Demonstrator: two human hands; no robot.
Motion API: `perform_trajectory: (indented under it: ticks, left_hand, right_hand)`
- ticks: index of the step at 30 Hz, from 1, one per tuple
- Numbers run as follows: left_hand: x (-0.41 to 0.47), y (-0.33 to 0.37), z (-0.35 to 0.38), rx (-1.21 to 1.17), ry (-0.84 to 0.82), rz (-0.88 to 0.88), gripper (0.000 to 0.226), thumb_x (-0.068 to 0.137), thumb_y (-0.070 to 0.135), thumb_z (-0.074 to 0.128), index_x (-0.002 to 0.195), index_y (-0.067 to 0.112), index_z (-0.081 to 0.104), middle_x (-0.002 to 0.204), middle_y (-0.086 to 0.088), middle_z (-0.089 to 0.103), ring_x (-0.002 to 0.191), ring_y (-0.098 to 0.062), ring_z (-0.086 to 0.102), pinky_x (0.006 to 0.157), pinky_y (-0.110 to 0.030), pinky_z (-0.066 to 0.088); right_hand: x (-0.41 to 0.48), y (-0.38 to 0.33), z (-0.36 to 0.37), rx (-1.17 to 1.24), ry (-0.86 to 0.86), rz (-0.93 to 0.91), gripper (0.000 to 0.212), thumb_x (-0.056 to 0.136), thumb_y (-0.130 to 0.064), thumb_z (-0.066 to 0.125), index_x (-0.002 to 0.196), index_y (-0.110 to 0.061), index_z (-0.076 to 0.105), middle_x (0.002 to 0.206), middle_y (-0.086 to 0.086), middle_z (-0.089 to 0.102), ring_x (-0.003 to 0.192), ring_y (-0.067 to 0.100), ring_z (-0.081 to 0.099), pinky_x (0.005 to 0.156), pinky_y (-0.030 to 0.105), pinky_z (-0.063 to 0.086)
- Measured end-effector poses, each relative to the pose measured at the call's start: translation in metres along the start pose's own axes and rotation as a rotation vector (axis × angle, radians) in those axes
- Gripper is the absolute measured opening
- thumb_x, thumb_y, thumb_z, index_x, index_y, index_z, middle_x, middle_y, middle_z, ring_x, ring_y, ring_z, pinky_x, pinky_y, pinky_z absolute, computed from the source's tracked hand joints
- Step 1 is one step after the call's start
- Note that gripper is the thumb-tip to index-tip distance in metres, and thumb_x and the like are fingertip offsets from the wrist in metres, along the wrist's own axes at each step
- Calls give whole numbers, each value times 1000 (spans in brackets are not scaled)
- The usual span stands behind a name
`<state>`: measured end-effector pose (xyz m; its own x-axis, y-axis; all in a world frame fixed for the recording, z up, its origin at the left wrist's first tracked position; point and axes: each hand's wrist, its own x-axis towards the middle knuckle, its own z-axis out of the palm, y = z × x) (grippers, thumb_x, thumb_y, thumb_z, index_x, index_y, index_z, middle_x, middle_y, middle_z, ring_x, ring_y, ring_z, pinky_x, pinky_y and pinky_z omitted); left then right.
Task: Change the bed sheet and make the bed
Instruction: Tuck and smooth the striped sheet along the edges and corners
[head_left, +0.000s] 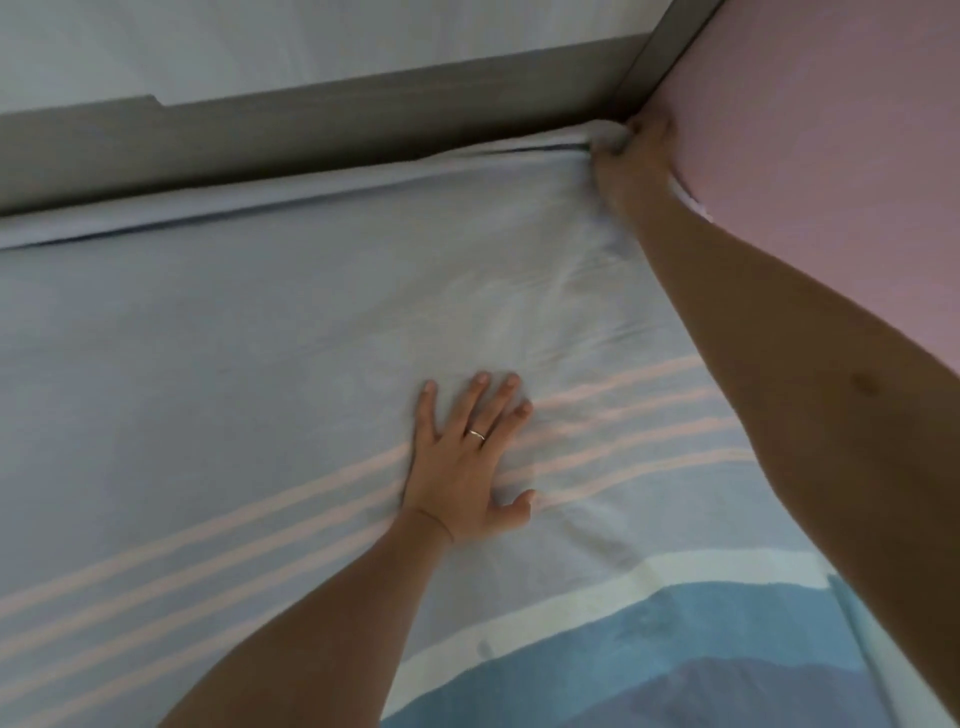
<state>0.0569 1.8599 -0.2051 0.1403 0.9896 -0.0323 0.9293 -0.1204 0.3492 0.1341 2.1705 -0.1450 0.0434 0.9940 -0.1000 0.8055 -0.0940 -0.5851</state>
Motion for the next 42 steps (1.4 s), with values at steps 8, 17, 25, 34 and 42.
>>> perform_trajectory:
  ticks: [8, 17, 25, 34, 42]
  left_hand:
    - [0, 2, 3, 52, -16, -54, 77, 63, 59, 50, 122, 11, 58, 127, -15, 57, 130, -34, 37, 110, -63, 10]
    - [-2, 2, 7, 66, 75, 24, 80, 68, 59, 51, 137, 20, 44, 153, -4, 33, 141, -28, 28, 109, -66, 9]
    - [-3, 1, 15, 209, 21, -18, 80, 73, 59, 37, 142, 18, 41, 150, -6, 36, 142, -27, 24, 111, -64, 6]
    - [-19, 20, 7, 99, -139, -220, 57, 98, 39, 21, 152, 24, 13, 161, 0, 1, 147, -20, 0, 110, -64, -3]
    - [-140, 155, -10, -180, -464, 59, 52, 94, 34, 52, 142, 20, 37, 153, -7, 26, 141, -21, 25, 115, -38, 20]
  right_hand:
    - [-188, 51, 5, -515, -344, -1300, 45, 94, -28, 39, 134, -16, 53, 146, 10, 44, 135, 28, 41, 114, 49, 17]
    - [-108, 83, -19, -796, -158, -606, 57, 98, -38, 23, 152, -21, 19, 159, 4, 17, 146, 27, 18, 117, 45, -2]
    - [-249, 76, -20, -416, -174, -1076, 55, 92, -30, 39, 141, -5, 42, 149, 15, 38, 139, 31, 34, 117, 49, 19]
    - [-480, 307, -111, -771, -251, -612, 57, 98, -55, 24, 142, -23, 40, 148, 6, 43, 133, 30, 42, 113, 46, 20]
    - [-621, 342, -238, -474, 150, 565, 68, 92, -29, 58, 146, -3, 26, 148, 17, 32, 136, 33, 32, 111, 43, 26]
